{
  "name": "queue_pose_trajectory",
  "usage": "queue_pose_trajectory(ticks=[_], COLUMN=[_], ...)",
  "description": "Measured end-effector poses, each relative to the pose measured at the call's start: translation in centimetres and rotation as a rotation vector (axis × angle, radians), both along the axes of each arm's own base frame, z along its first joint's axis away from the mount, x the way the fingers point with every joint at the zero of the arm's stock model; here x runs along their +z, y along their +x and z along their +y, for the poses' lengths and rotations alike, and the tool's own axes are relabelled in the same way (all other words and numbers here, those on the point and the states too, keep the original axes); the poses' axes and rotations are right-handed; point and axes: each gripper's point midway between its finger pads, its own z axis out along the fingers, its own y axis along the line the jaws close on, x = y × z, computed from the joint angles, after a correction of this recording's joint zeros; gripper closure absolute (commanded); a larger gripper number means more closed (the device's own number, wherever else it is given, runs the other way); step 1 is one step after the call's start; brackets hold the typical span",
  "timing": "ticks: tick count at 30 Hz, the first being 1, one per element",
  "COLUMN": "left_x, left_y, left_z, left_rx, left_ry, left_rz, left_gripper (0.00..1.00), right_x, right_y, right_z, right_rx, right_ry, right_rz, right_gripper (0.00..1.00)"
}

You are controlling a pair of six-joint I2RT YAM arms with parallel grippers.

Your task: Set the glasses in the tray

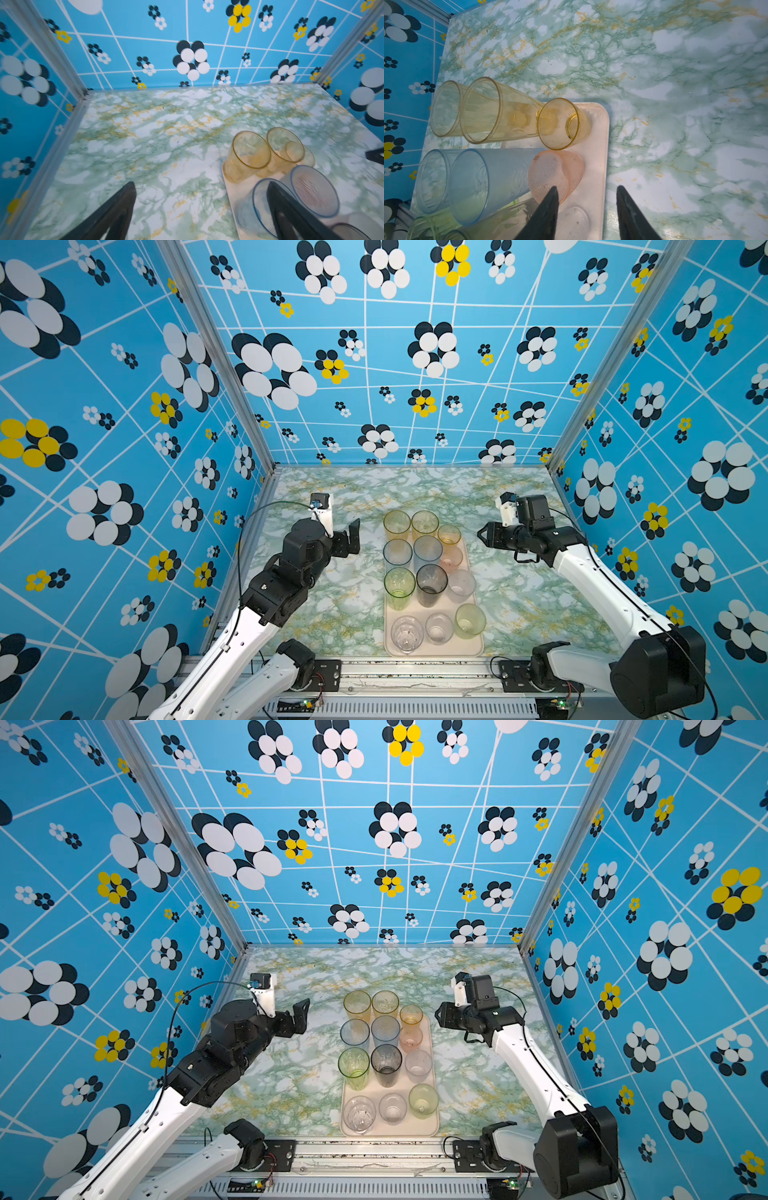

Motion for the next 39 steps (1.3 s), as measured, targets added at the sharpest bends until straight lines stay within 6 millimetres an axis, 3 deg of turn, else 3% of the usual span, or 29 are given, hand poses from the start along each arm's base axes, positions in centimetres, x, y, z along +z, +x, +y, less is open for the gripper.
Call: queue_pose_trajectory(ticks=[3,5,13,16,19,27,32,39], left_x=[-0.1,-1.6,-13.3,-16.8,-19.5,-22.7,-21.4,-21.8], left_y=[1.2,1.9,4.1,4.5,5.1,7.9,8.8,9.3], left_z=[3.1,4.9,11.0,11.9,11.6,9.9,9.6,8.9], left_rx=[0.151,0.226,0.407,0.423,0.398,0.309,0.281,0.234], left_ry=[0.043,0.070,0.188,0.209,0.227,0.230,0.194,0.186], left_rz=[-0.099,-0.128,-0.008,0.028,0.060,0.053,-0.018,-0.029], left_gripper=[0.01,0.01,0.01,0.01,0.01,0.01,0.01,0.01], right_x=[1.0,1.7,0.9,0.4,0.4,1.0,0.7,-3.0], right_y=[0.0,-0.1,0.3,0.2,0.0,-0.3,0.6,2.6], right_z=[-0.9,-1.6,-4.5,-5.5,-6.5,-9.7,-11.2,-13.6], right_rx=[-0.032,-0.059,-0.177,-0.217,-0.260,-0.395,-0.458,-0.513], right_ry=[-0.028,-0.046,-0.156,-0.192,-0.221,-0.295,-0.336,-0.424], right_rz=[-0.052,-0.099,-0.166,-0.185,-0.224,-0.345,-0.390,-0.394], right_gripper=[0.50,0.48,0.45,0.44,0.42,0.33,0.33,0.31])
